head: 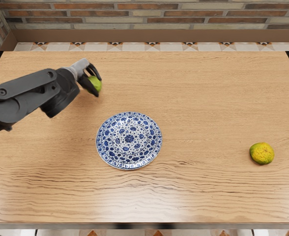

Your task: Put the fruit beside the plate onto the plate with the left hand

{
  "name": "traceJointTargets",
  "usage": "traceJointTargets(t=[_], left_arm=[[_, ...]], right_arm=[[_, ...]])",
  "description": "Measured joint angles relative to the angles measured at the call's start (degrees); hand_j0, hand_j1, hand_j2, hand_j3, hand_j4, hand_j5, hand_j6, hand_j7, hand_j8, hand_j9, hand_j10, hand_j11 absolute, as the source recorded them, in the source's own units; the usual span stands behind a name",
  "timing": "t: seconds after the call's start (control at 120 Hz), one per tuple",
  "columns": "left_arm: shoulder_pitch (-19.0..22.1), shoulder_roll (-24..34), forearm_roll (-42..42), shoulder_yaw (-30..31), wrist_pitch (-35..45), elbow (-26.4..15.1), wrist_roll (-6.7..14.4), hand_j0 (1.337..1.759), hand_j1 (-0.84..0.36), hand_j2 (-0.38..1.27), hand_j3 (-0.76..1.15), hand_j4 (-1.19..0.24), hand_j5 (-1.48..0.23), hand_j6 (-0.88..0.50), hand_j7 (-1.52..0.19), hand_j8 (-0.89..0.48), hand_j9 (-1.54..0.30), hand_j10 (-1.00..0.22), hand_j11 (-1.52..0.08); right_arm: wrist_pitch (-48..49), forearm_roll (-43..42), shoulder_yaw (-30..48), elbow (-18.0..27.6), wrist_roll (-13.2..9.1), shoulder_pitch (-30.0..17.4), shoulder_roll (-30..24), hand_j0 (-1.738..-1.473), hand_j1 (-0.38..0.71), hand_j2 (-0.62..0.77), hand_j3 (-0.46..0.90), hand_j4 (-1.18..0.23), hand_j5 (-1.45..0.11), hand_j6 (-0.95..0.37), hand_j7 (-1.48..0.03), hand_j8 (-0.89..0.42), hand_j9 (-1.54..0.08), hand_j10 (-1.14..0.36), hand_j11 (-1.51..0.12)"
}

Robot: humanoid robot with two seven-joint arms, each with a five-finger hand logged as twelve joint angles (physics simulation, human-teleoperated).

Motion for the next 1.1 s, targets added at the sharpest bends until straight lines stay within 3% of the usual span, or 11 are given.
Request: traceJointTargets(t=[0.117, 0.308, 0.442, 0.833, 0.975, 1.1], left_arm=[[-1.92, 4.10, -9.46, -4.33, -7.72, -0.04, -0.03, 1.652, -0.38, 0.48, 0.00, -0.77, -1.12, -0.28, -1.10, -0.31, -1.08, -0.74, -1.09], [-1.98, 12.18, -29.07, -12.63, -33.20, -0.11, 0.05, 1.653, -0.40, 0.52, 0.00, -0.78, -1.14, -0.27, -1.12, -0.30, -1.08, -0.76, -1.09], [-0.72, 12.56, -37.75, -15.33, -44.29, -0.21, 0.09, 1.653, -0.40, 0.54, 0.00, -0.78, -1.15, -0.25, -1.13, -0.29, -1.08, -0.77, -1.09], [7.99, 5.37, -41.33, -14.38, -48.52, -0.49, 0.10, 1.653, -0.45, 0.63, 0.00, -0.81, -1.19, -0.23, -1.15, -0.27, -1.11, -0.82, -1.12], [8.93, 4.34, -41.19, -13.44, -48.65, -0.46, 0.10, 1.651, -0.49, 0.68, 0.00, -0.81, -1.21, -0.20, -1.16, -0.23, -1.12, -0.83, -1.13], [8.20, 4.78, -40.87, -13.07, -48.38, -0.41, 0.08, 1.654, -0.35, 0.45, 0.00, -0.64, -0.93, -0.26, -0.90, -0.28, -0.87, -0.75, -0.88]], right_arm=[[0.00, 0.00, 0.00, 0.00, 0.00, 0.00, 0.00, -1.658, -0.33, 0.00, 0.00, -0.02, -0.02, -0.02, -0.02, -0.02, -0.02, -0.02, -0.02], [0.00, 0.00, 0.00, 0.00, 0.00, 0.00, 0.00, -1.658, -0.33, 0.00, 0.00, -0.02, -0.02, -0.02, -0.02, -0.02, -0.02, -0.02, -0.02], [0.00, 0.00, 0.00, 0.00, 0.00, 0.00, 0.00, -1.658, -0.33, 0.00, 0.00, -0.02, -0.02, -0.02, -0.02, -0.02, -0.02, -0.02, -0.02], [0.00, 0.00, 0.00, 0.00, 0.00, 0.00, 0.00, -1.658, -0.33, 0.00, 0.00, -0.02, -0.02, -0.02, -0.02, -0.02, -0.02, -0.02, -0.02], [0.00, 0.00, 0.00, 0.00, 0.00, 0.00, 0.00, -1.658, -0.33, 0.00, 0.00, -0.02, -0.02, -0.02, -0.02, -0.02, -0.02, -0.02, -0.02], [0.00, -0.01, 0.00, 0.00, 0.00, 0.00, 0.00, -1.658, -0.33, 0.00, 0.00, -0.02, -0.02, -0.02, -0.02, -0.02, -0.02, -0.02, -0.02]])
